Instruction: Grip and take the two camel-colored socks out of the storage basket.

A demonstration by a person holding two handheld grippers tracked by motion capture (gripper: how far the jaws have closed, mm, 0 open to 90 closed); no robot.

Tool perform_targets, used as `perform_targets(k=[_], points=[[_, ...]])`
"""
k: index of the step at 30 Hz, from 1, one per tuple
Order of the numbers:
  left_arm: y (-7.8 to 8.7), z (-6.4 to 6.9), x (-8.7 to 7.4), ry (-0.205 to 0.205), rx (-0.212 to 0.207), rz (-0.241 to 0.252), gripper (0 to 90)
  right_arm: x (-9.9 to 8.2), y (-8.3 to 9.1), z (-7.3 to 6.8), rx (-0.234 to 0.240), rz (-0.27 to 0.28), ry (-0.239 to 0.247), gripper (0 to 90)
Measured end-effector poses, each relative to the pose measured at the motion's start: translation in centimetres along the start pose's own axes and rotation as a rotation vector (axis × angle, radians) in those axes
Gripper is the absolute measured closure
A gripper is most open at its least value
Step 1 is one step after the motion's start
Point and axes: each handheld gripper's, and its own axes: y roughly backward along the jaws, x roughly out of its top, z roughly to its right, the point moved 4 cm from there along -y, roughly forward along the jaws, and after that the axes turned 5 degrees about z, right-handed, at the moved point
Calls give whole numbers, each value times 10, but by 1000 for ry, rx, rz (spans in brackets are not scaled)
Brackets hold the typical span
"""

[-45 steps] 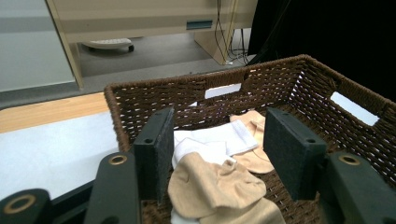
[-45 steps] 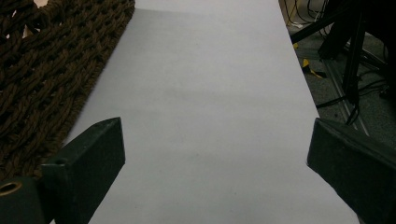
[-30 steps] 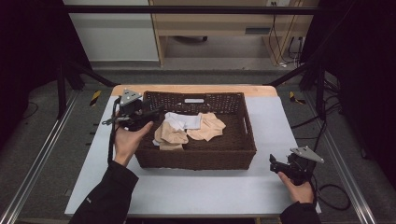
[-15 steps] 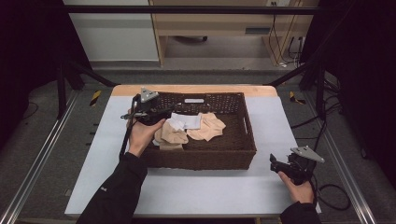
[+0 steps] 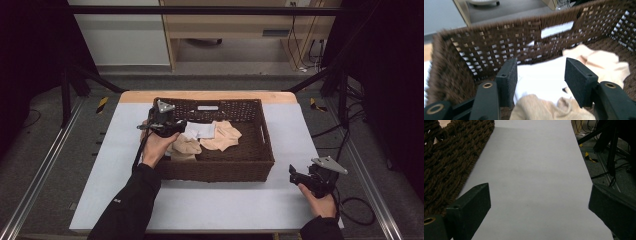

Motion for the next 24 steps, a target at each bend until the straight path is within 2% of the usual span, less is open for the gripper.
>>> perform_targets(k=[5,11,14,17,24], points=[[-5,-2,-14,-2,14,-70,435,0,0,-1,0,-6,-2,44],[-9,-1,-24,-3,16,-133,434,-1,-1,-1,0,-9,8,44],[-10,-1,-25,-14,18,-141,442,-1,-1,-1,1,-9,11,44],[-13,-1,-29,-31,31,-175,454,-1,-2,-1,2,-13,9,44],[-17,-1,-34,-24,34,-231,523,-1,-2,-2,3,-13,11,44]])
